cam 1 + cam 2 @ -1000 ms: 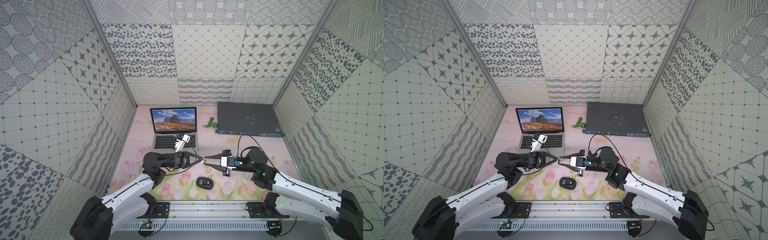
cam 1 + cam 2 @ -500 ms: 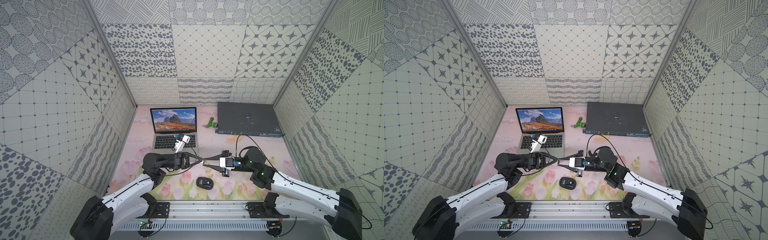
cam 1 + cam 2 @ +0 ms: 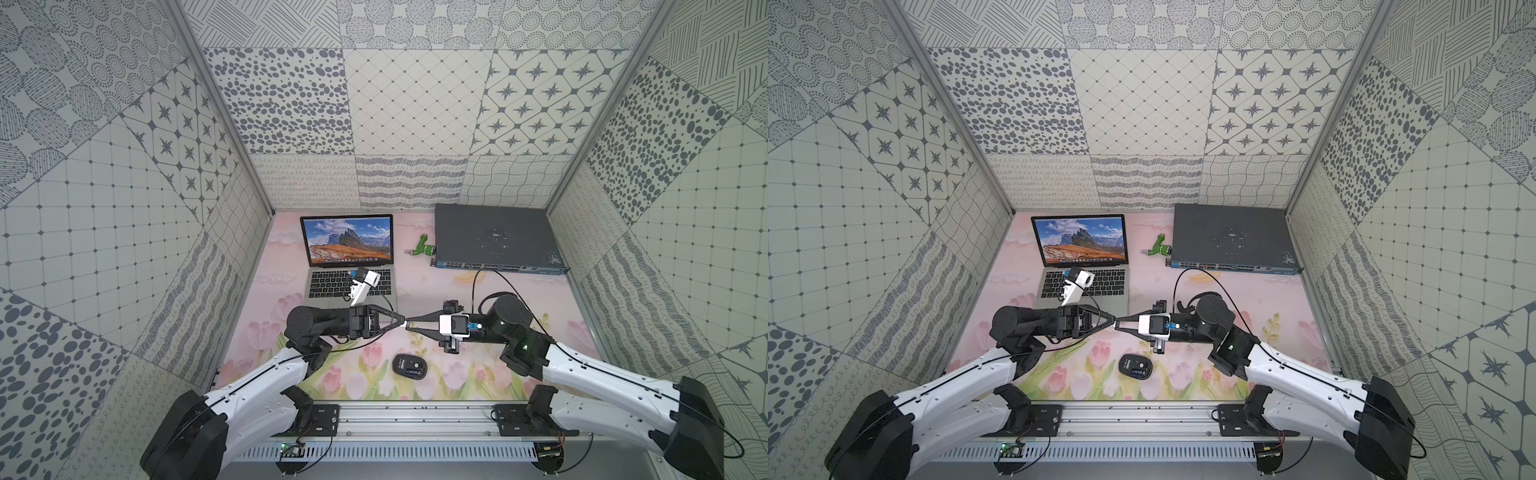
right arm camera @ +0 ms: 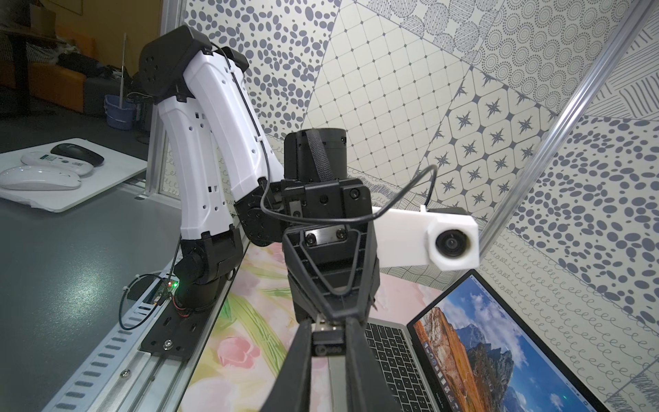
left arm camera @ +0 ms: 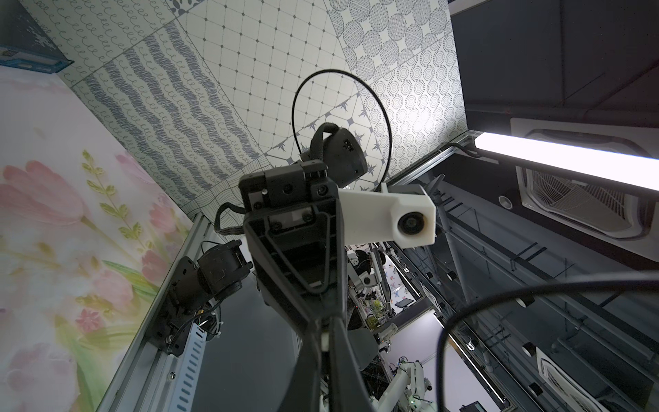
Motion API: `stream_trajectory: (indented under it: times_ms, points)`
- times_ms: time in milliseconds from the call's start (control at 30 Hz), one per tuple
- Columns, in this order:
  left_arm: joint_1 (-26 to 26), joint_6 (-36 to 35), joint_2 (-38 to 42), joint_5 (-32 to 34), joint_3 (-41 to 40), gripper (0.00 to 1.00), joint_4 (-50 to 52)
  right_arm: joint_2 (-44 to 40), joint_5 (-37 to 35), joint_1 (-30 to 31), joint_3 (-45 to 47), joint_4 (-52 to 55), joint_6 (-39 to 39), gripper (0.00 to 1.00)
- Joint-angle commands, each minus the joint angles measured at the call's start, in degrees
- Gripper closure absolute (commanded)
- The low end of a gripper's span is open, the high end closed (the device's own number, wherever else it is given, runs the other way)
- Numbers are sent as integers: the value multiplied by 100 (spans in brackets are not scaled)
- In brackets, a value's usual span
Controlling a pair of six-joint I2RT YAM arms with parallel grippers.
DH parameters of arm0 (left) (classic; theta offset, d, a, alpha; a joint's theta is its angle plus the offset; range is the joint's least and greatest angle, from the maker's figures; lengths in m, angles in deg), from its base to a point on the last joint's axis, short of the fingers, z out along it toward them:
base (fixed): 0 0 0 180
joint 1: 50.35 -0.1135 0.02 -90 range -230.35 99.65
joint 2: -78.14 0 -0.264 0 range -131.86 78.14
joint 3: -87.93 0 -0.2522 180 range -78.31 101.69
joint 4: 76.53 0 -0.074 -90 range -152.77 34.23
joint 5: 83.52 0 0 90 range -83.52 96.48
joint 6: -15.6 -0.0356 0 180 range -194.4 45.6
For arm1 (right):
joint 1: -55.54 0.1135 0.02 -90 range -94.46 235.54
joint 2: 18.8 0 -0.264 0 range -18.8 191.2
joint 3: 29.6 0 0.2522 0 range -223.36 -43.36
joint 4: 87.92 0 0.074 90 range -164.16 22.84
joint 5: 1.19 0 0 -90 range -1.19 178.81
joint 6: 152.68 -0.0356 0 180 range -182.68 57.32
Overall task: Remove the wireless mouse receiver from the laptop
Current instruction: Take out the USB plug from the USB port, then insert the USB plug into the mouse.
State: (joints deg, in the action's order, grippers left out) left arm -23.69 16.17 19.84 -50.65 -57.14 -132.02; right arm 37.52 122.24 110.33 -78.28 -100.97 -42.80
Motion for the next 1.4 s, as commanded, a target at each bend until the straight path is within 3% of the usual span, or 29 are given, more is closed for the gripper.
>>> stream_trajectory:
  times_ms: [0, 100, 133, 200, 267, 333, 433, 567, 667, 767, 933, 1367]
  points:
    - [6, -54, -38, -126, -20, 100, -402, -6, 36, 50, -147, -88, -29, 89]
    - [6, -47, -40, -112, -35, 100, -466, -15, -4, 50, -146, -80, -10, 92]
    - [6, -41, -36, -95, -40, 89, -469, -20, -42, 50, -143, -72, -3, 93]
    - [0, -101, -4, -44, -58, 50, -403, -49, -100, 50, -126, -26, 7, 93]
    - [-30, -257, 60, 33, -104, 23, -177, -109, -138, 50, -100, 66, 19, 93]
    - [-110, -455, 170, 104, -164, 14, 190, -192, -192, 50, -75, 219, 25, 93]
    - [-381, -779, 409, 240, -310, 12, 1061, -452, -356, 50, 29, 524, 5, 94]
    - [-645, -2835, 932, 884, 43, 16, 5501, -914, -829, 50, 65, 1647, -241, 97]
    - [-600, -3808, 1101, 1567, 123, 20, 7197, -1225, -1246, 78, 61, 2660, -543, 97]
    - [-414, -3899, 933, 1955, -21, 24, 7333, -1397, -1997, 286, 164, 3267, -880, 98]
    - [-156, -4055, 235, 2387, -345, 29, 7113, -950, -2932, 991, -12, 4150, -929, 96]
    - [-108, -4038, -1269, 2034, -1006, 45, 5333, 182, -3245, 1210, -233, 4732, -1328, 95]
